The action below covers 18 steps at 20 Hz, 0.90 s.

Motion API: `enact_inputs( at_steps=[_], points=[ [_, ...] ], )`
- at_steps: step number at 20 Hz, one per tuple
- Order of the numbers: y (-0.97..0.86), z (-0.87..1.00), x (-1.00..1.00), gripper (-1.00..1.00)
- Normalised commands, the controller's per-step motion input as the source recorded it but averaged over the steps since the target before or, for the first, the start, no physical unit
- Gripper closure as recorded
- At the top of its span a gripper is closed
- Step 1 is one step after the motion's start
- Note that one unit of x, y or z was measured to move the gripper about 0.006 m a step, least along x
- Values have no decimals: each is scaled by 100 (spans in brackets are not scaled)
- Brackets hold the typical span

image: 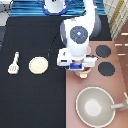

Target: Take the lid off the pot, put the pot on the plate, and use the tool to push the pot to the front of the table.

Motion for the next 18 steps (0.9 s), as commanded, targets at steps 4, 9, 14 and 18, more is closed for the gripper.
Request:
enact_inputs(
  at_steps=[4, 9, 14, 18],
  points=[
    [-74, 68, -44, 100],
    [-76, 47, -48, 100],
    [-79, 21, -53, 100],
    [-80, 3, -61, 100]
  ],
)
